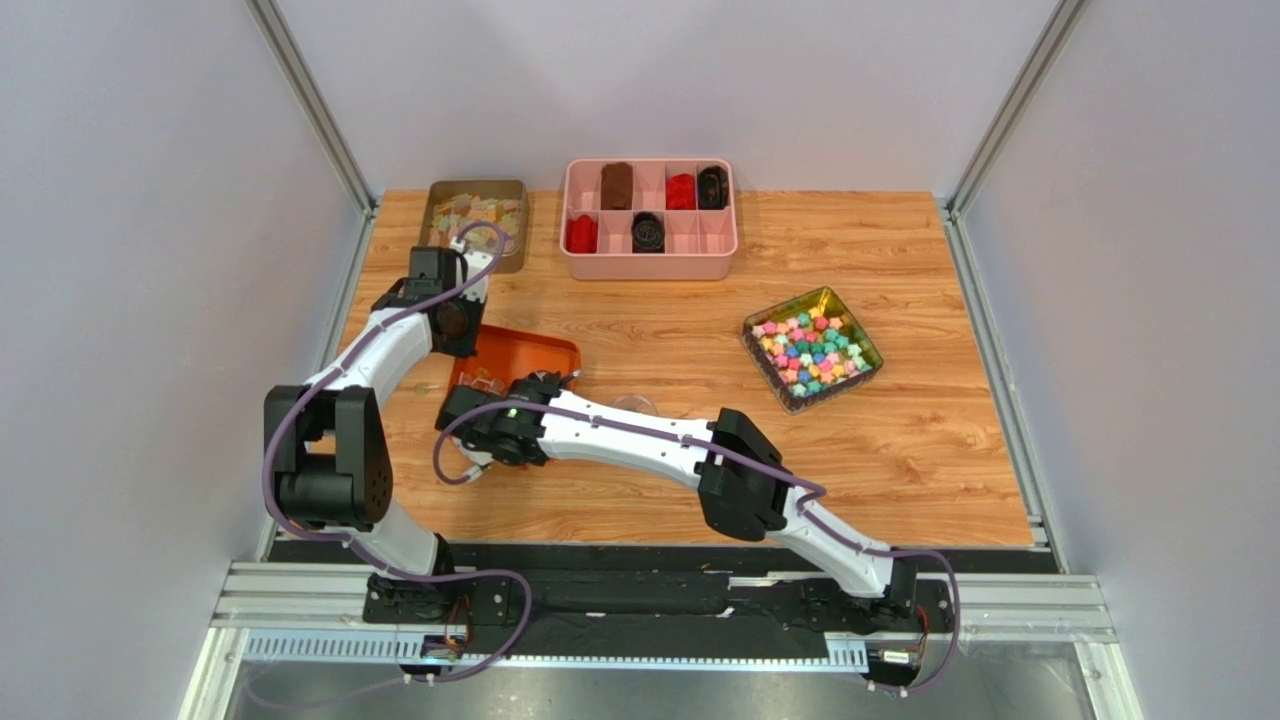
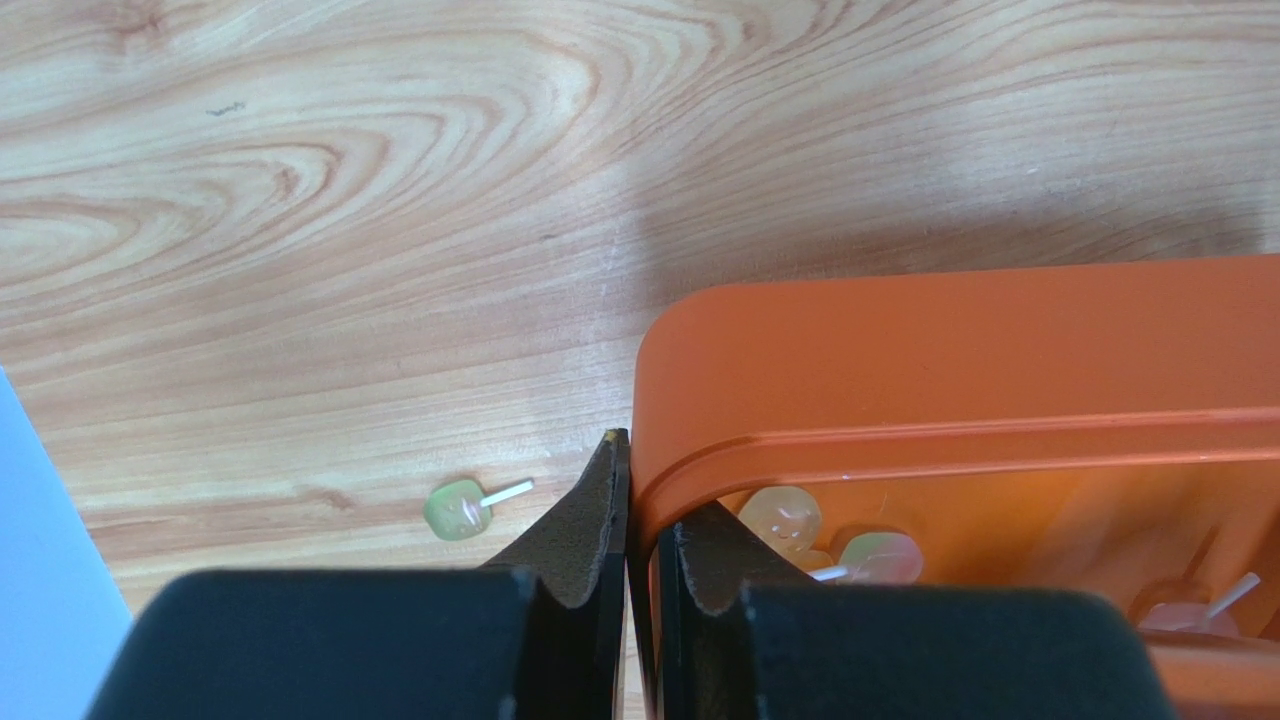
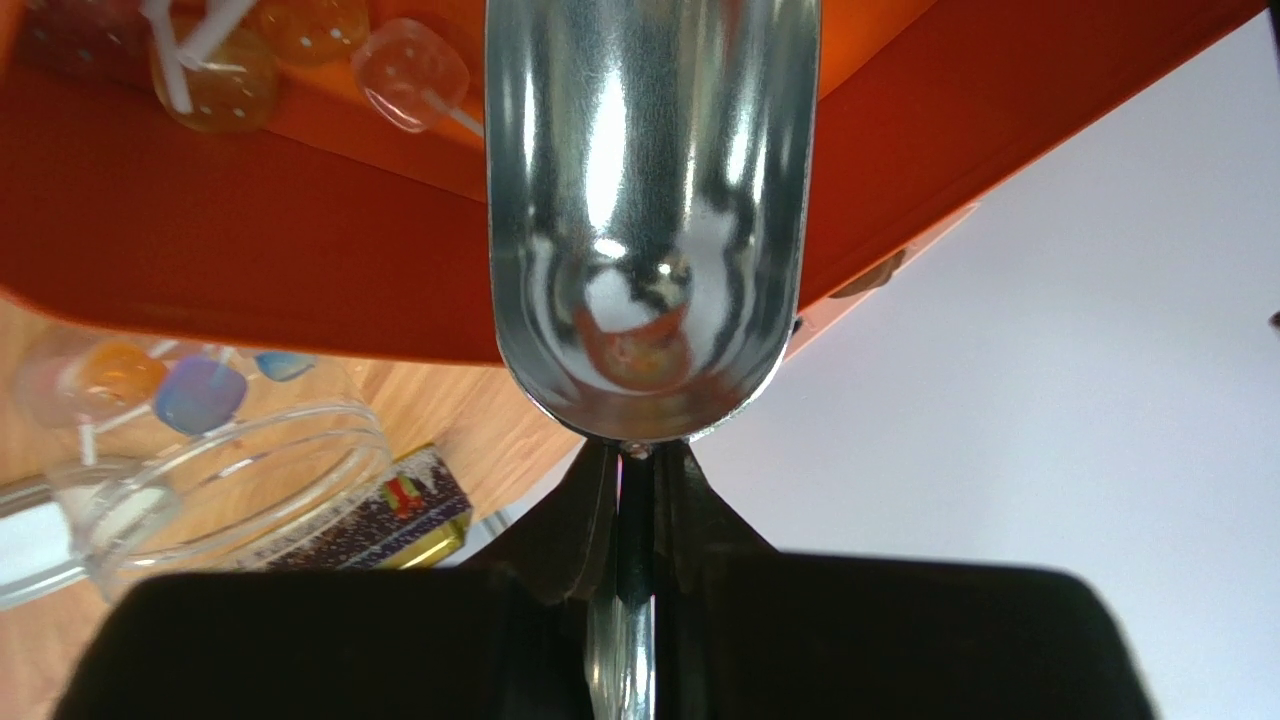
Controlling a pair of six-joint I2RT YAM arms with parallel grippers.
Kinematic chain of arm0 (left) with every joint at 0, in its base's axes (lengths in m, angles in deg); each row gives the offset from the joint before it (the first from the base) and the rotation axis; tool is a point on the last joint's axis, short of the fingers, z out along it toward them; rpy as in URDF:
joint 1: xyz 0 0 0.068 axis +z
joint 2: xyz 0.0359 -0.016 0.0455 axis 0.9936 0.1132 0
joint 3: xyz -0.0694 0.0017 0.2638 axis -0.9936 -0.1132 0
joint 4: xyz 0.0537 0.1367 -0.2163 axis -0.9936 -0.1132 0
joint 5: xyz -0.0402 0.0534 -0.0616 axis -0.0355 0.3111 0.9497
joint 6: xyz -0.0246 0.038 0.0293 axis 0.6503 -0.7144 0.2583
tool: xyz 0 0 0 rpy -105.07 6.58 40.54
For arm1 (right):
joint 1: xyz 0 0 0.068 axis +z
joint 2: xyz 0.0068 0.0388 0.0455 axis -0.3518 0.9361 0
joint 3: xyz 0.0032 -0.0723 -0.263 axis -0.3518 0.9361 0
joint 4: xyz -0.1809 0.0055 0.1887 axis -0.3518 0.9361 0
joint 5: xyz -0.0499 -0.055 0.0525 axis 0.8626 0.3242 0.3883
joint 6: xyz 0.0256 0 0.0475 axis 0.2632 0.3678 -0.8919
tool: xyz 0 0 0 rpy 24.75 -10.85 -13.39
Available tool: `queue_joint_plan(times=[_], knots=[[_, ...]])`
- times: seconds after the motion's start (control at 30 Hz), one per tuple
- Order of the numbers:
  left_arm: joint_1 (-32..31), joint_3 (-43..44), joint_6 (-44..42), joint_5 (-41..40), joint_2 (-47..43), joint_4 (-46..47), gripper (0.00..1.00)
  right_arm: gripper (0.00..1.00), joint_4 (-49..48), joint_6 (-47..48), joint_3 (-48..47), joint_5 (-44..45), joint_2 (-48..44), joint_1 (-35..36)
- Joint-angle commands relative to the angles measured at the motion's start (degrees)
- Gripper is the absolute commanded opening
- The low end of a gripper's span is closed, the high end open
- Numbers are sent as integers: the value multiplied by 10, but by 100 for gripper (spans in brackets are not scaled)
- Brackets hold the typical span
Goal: Pack the candies
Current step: Scoop the fake candies from the storage box.
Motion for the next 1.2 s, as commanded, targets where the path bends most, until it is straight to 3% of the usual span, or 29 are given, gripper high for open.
queue_joint_plan(times=[0.0,0.3,0.77,1.17], knots=[[-2,-4,40,14,-29,29,0,0,36,-58,-23,-30,27,7],[-2,-11,52,12,-28,38,0,0,38,-150,-50,-76,54,9],[-2,-16,58,0,-30,48,0,0,-28,-163,-52,-83,74,47],[-2,-20,57,-1,-25,50,0,0,-86,-233,-54,-147,95,33]])
